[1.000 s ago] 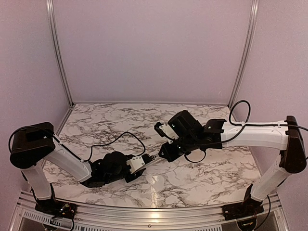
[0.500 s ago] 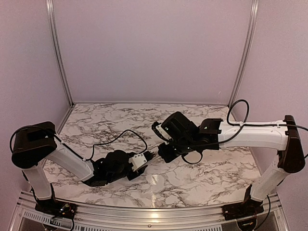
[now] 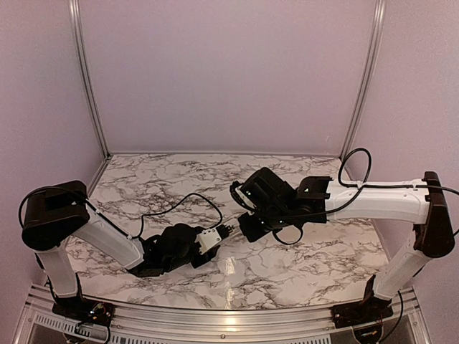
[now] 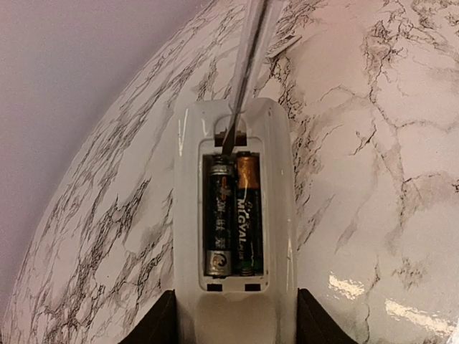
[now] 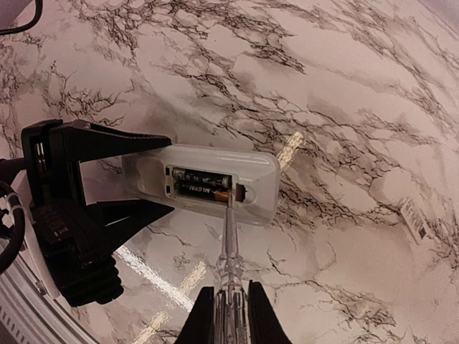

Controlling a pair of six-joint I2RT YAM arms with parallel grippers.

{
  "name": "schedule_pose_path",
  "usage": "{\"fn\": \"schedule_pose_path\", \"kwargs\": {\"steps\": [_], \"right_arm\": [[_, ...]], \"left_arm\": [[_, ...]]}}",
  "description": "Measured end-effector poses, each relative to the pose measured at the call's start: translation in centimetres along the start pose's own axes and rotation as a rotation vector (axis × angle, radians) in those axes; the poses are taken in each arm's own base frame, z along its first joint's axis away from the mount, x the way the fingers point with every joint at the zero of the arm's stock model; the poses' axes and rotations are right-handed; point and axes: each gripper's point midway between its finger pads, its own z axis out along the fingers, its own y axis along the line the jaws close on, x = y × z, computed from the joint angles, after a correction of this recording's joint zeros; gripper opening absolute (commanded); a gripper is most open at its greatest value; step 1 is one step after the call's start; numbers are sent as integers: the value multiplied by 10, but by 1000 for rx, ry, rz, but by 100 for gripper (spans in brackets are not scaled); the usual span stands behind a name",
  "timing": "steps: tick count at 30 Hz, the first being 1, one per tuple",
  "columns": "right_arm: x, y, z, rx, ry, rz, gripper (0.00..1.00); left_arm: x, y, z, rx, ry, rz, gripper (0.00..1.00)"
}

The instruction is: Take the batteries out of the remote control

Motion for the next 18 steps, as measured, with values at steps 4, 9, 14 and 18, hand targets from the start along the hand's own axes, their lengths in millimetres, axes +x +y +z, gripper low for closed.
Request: {"fn": "schedule_pose_path", "kwargs": {"steps": [4,9,14,18], "right_arm": [[0,0,1,0,1,0,0],[2,0,5,4,10,-3,0],[4,1,9,7,17,-5,0],[2,2,11,8,16,-6,0]], "left_arm": [[0,0,0,1,-1,0,0],[0,0,0,0,0,0,0],[2,-1,0,5,8,4,0],[4,-2,0,7,15,7,0]]}}
